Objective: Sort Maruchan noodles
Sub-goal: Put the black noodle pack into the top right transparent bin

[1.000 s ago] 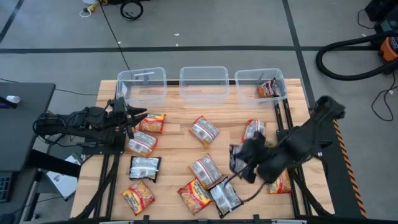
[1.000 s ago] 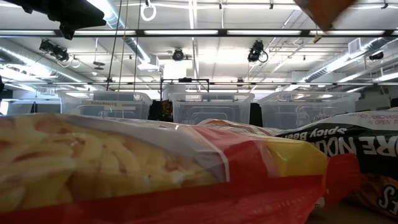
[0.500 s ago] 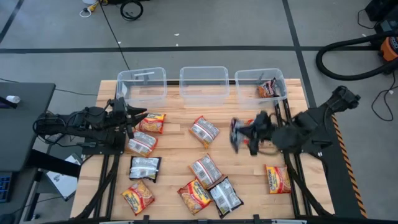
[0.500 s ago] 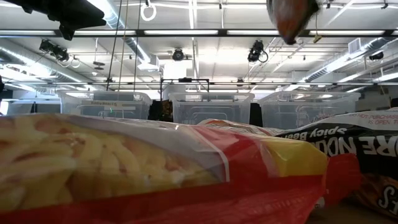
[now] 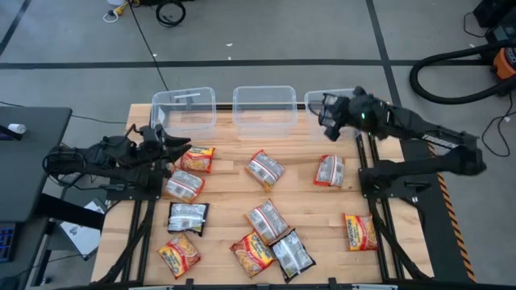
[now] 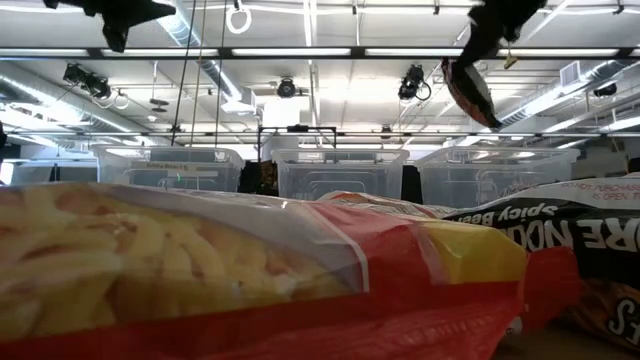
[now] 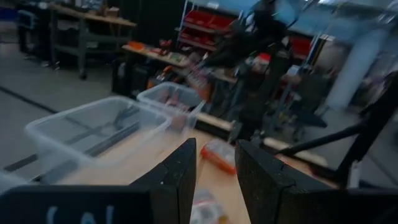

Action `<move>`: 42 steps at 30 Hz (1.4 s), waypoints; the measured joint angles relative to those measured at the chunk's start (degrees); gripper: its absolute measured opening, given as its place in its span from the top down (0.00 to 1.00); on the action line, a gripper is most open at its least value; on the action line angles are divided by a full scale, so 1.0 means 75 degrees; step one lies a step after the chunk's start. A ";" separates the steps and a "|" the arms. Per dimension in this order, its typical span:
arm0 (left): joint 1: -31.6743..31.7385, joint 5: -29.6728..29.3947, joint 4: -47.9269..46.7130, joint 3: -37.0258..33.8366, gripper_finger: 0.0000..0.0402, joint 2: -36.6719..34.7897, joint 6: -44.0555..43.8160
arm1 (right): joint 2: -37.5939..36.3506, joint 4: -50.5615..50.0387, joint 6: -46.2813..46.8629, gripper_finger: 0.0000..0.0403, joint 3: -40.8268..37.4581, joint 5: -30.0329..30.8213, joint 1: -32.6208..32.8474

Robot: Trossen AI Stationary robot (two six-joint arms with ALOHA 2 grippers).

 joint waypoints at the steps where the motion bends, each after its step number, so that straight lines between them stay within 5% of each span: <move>1: 0.0000 -0.0002 0.0134 0.0000 0.71 0.0067 0.0012 | 0.0029 0.0206 -0.0327 0.98 -0.0089 -0.0415 -0.0439; 10: 0.0000 -0.0002 0.1209 0.0000 0.71 0.0937 -0.0045 | 0.0473 0.2512 -0.2047 0.98 -0.1353 -0.3738 -0.3563; 18: 0.0000 -0.0272 0.2126 -0.0002 0.71 0.1539 -0.0023 | 0.1209 0.3389 -0.2539 0.98 -0.2271 -0.6075 -0.4895; 34: 0.0003 -0.0827 0.2485 -0.0003 0.71 0.1834 -0.0248 | 0.3072 0.4649 -0.2058 0.98 -0.2666 -0.7557 -0.5539; 42: 0.0003 -0.0852 0.2489 -0.0003 0.71 0.1837 -0.0249 | 0.3464 0.5009 -0.1166 0.97 -0.2693 -0.7476 -0.5784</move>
